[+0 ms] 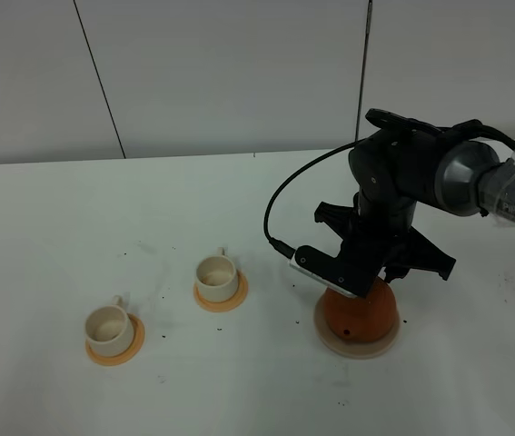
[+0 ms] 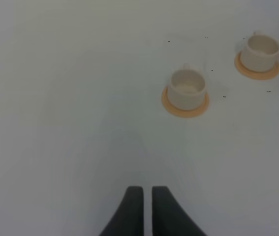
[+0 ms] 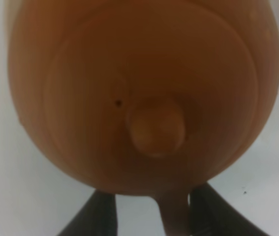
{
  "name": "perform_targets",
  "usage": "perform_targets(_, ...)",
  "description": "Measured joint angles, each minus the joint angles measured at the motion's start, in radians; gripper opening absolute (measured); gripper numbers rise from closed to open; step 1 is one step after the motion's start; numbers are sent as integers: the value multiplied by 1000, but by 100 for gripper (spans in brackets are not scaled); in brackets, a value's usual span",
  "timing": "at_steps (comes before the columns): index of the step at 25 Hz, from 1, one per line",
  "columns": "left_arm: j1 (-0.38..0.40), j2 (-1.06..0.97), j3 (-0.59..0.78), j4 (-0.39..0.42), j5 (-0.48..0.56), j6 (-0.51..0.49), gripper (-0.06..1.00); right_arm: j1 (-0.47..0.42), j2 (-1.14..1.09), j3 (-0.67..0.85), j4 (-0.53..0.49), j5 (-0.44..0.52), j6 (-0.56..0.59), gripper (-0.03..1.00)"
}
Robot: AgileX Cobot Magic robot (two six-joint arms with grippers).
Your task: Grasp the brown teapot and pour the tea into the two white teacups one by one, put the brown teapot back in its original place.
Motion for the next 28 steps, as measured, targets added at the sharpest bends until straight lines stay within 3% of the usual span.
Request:
perform_targets(10,0,0,0,0,0,0,10,-4,0,0,23,3,-1,24)
perform_targets(28,0,0,0,0,0,0,10,-5,0,0,43,19,-2,22)
